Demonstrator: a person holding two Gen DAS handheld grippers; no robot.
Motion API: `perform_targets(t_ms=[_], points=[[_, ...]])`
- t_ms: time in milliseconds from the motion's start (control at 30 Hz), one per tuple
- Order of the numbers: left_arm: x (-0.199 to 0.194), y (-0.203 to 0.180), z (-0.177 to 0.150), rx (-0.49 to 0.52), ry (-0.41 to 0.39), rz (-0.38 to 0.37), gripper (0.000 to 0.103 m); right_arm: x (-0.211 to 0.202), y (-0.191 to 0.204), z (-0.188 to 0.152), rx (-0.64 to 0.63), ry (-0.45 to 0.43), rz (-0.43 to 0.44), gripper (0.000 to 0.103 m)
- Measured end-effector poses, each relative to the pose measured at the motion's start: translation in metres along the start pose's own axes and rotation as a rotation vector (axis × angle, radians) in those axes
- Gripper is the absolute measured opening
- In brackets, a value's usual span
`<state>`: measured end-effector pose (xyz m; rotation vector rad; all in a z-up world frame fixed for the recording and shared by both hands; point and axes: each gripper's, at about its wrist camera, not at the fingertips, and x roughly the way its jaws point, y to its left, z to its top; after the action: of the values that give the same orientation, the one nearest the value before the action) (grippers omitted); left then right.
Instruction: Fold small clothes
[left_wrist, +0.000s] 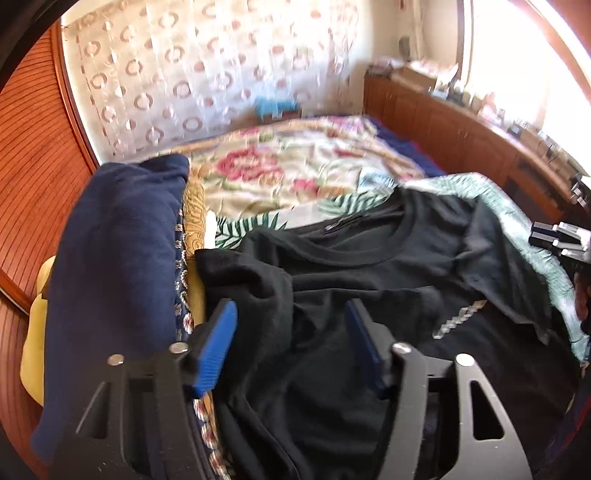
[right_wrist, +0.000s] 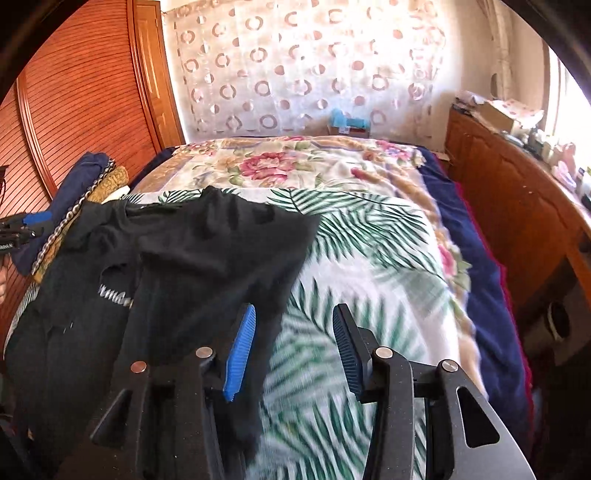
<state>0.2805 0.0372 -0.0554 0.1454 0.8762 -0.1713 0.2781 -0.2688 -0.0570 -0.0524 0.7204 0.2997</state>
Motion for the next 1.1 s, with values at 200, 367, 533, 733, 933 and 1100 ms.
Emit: perform_targets(t_ms=[200, 367, 533, 733, 933, 1100], points=[[0.037, 0.002, 0.004, 0.030, 0.115, 0.057, 0.055, 0.044, -0.002, 0.013, -0.042, 0.059, -0.041, 0.045], [0.051, 0.000, 0.005, 0.061, 0.165, 0.108, 0.054, 0.051, -0.008, 0.015, -0.031, 0.072, -0.024, 0.046], [0.055, -0.004, 0.005, 0.115, 0.177, 0.180, 0.018, 0.050, -0.012, 0.019, -0.013, 0.069, -0.002, 0.048], [0.008, 0.018, 0.018, 0.030, 0.034, 0.194, 0.007, 0.058, -0.008, 0.021, -0.045, 0.076, -0.026, 0.051], [-0.025, 0.049, 0.023, -0.058, -0.043, 0.175, 0.006, 0.059, -0.011, 0.022, -0.033, 0.074, -0.017, 0.052], [-0.028, 0.050, 0.018, -0.056, -0.047, 0.156, 0.006, 0.058, -0.018, 0.022, -0.001, 0.065, 0.015, 0.052]])
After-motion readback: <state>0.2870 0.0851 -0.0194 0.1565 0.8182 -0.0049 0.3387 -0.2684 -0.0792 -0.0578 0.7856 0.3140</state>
